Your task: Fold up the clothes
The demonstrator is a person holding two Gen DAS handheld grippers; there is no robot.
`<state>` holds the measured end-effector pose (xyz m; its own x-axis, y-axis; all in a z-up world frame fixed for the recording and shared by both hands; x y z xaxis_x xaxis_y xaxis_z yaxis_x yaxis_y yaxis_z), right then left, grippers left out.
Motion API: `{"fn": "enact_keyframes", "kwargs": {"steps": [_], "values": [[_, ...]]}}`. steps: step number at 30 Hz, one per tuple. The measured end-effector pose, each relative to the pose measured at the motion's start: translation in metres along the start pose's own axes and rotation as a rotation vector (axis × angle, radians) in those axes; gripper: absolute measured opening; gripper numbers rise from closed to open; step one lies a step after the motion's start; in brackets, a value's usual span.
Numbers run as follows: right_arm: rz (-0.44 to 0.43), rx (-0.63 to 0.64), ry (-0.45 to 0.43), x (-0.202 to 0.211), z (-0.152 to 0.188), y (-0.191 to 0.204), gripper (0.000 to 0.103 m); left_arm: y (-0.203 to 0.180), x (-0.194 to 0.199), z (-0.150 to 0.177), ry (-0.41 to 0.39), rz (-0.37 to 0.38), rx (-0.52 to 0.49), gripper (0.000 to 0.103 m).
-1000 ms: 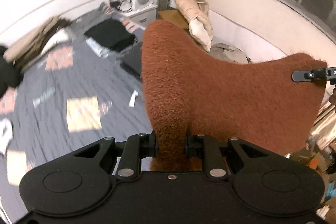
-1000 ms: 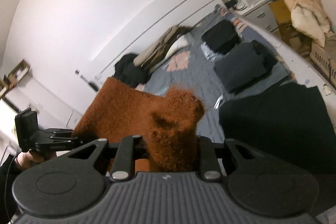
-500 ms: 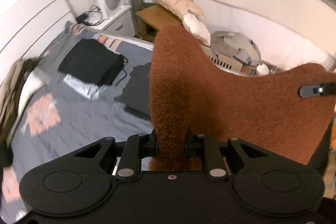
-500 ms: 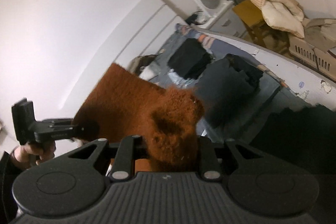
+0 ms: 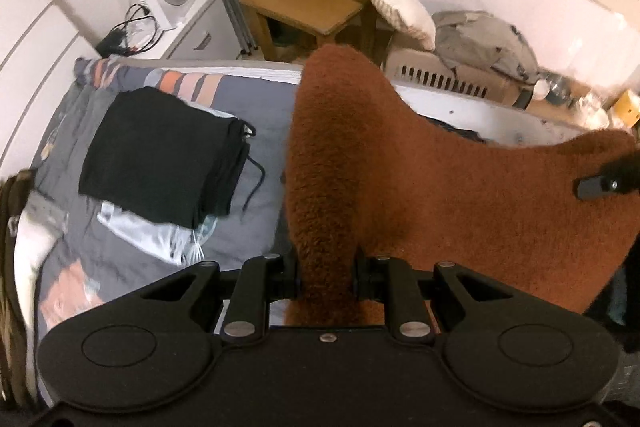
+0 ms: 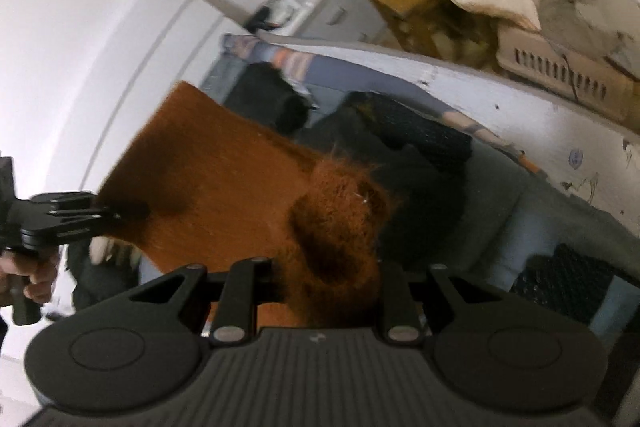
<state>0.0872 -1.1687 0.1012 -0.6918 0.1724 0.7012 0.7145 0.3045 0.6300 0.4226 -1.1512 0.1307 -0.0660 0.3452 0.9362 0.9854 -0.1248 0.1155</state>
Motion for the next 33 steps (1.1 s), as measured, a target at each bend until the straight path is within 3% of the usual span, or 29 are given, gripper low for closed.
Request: {"fn": "enact_keyframes", "kwargs": {"steps": [4,9,12,13,16,20,22,25,28,30,32,33], "values": [[0.06,-0.054,0.01,-0.057,-0.024,-0.013,0.022,0.005,-0.043,-0.018,0.028,-0.007,-0.014,0.02],[0.136,-0.07,-0.005,-0.088,-0.032,-0.033,0.022,0.005,-0.088,-0.026,0.055,-0.04,-0.016,0.02],[0.205,-0.058,-0.004,-0.103,-0.036,-0.042,0.027,0.015,-0.087,-0.021,0.047,-0.09,0.002,0.033],[0.227,-0.049,-0.003,-0.106,-0.037,-0.044,0.031,0.019,-0.083,-0.018,0.042,-0.109,0.011,0.043],[0.3,-0.022,0.011,-0.109,-0.039,-0.052,0.047,0.033,-0.071,-0.009,0.024,-0.167,0.037,0.06],[0.367,0.006,0.003,-0.099,-0.044,-0.062,0.058,0.049,-0.054,0.002,-0.003,-0.237,0.074,0.06],[0.41,0.017,0.003,-0.087,-0.048,-0.065,0.058,0.039,-0.033,0.014,-0.075,-0.153,0.123,0.06],[0.39,0.06,-0.058,-0.058,-0.052,-0.061,0.058,0.011,-0.007,0.035,-0.18,0.005,0.185,0.06],[0.256,0.147,-0.074,-0.042,-0.042,-0.039,0.058,-0.029,-0.007,0.057,-0.236,0.241,0.291,0.06],[0.167,0.207,-0.033,-0.05,-0.034,-0.027,0.058,-0.049,-0.022,0.073,-0.253,0.394,0.418,0.06],[0.142,0.228,0.019,-0.067,-0.027,-0.024,0.058,-0.063,-0.041,0.086,-0.257,0.516,0.544,0.059],[0.147,0.225,0.042,-0.079,-0.025,-0.026,0.058,-0.067,-0.045,0.094,-0.256,0.538,0.577,0.059]]}}
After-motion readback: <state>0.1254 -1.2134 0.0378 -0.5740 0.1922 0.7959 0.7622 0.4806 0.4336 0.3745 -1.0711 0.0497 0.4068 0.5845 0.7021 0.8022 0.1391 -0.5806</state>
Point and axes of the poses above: each gripper's, at about its wrist camera, not at the fingertips, and x roughly against the way its jaws point, y to its left, z to its underside, the point moved 2 cm from there along -x, roughly the way its jaws point, and after that the axes turned 4 degrees about y, right-handed, at the moved point
